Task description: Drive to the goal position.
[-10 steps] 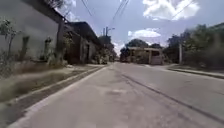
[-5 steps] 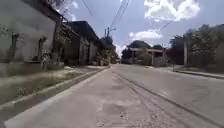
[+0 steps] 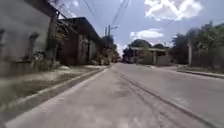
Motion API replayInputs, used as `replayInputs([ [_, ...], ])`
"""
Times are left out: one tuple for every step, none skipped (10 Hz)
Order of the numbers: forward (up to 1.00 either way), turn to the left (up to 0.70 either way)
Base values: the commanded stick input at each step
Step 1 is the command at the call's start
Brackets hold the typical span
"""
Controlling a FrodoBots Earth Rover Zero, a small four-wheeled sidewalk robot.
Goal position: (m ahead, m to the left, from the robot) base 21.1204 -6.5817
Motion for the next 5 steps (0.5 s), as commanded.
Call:
replayInputs([
  [1.0, -0.01],
  [1.0, 0.0],
  [1.0, 0.0],
  [1.0, 0.0],
  [1.0, 0.0],
])
